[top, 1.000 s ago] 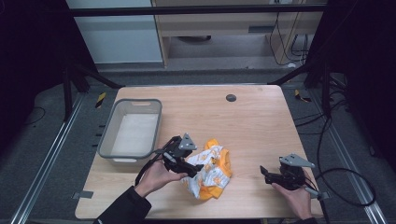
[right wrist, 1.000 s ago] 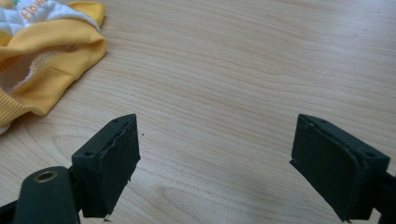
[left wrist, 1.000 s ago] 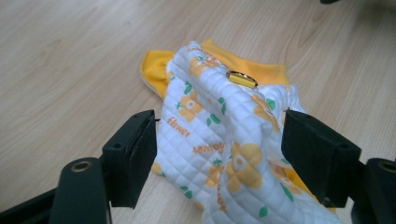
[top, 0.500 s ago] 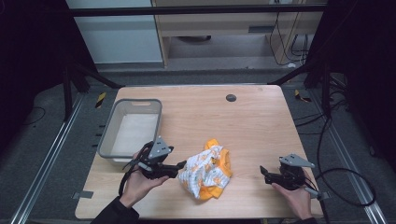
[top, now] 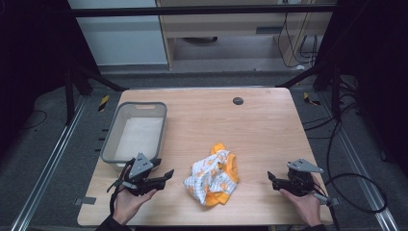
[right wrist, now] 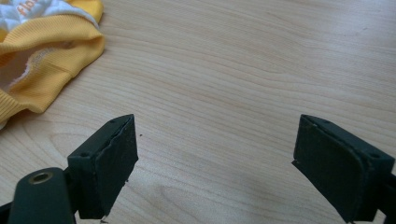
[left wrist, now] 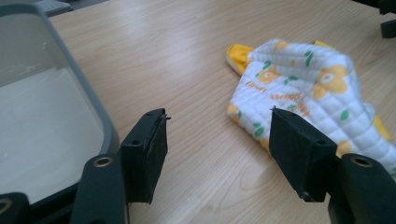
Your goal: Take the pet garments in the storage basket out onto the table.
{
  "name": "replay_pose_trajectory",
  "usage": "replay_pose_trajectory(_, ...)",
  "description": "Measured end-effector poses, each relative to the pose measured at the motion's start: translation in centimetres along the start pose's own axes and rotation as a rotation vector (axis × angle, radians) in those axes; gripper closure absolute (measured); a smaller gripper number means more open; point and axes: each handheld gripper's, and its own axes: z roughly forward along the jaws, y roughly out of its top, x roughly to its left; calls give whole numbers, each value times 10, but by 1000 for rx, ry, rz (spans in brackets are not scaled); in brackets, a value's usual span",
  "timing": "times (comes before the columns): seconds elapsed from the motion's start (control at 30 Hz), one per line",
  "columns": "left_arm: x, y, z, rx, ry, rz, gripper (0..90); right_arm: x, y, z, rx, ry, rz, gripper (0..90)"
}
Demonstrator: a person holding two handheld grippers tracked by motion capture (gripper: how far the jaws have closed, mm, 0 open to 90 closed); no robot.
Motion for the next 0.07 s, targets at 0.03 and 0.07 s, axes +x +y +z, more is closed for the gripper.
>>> replay_pose_trajectory(0.03,1,-2,-1,-2,1,-4,373,0,0,0,0,-1,1,134)
replay_pose_trajectory(0.07,3,-5,-4,-4,-2,-12,373,0,0,0,0,-1,1,133)
